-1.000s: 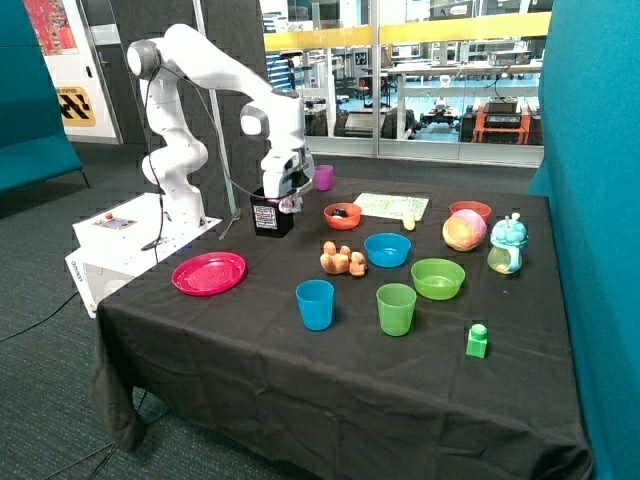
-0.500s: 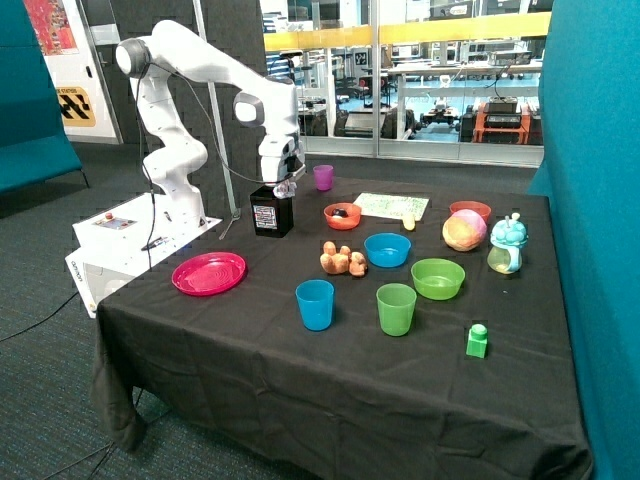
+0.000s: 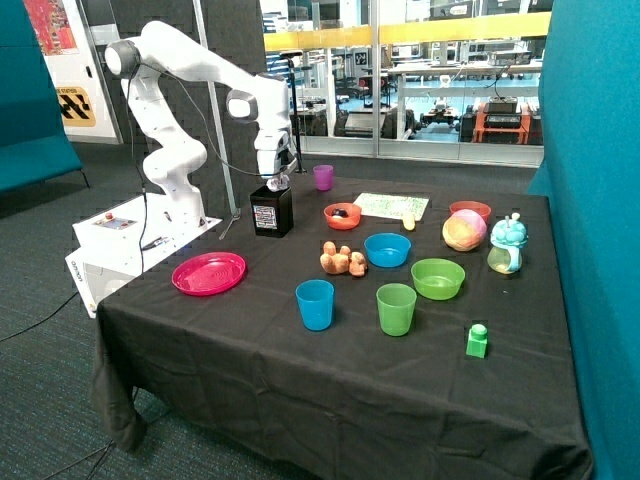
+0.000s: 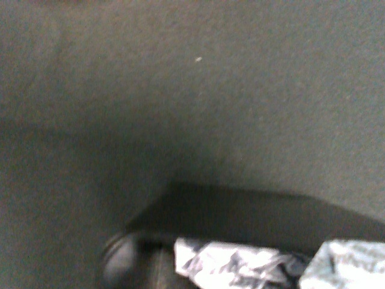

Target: Throw away the rubbish paper

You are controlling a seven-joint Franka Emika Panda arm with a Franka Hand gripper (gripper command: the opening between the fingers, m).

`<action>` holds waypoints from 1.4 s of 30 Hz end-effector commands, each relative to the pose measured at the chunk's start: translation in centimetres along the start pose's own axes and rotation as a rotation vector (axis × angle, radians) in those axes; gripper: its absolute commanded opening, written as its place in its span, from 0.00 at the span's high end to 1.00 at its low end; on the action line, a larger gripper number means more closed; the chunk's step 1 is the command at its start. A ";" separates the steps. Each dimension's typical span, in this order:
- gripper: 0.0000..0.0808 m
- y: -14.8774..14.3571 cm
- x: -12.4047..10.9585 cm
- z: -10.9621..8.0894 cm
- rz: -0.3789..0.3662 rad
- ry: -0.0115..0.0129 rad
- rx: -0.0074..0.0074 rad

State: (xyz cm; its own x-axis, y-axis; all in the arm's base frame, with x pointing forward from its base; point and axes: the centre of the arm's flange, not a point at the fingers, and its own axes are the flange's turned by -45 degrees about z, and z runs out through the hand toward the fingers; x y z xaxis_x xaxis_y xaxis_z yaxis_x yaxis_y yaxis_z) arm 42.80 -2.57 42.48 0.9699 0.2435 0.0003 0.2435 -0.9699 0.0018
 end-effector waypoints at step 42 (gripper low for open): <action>0.02 -0.6 -3.6 3.1 0.002 -0.0003 0.0018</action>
State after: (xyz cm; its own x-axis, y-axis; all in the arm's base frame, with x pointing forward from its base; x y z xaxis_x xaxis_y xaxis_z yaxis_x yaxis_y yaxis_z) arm 39.11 -2.67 39.57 0.9718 0.2356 0.0012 0.2356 -0.9718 0.0021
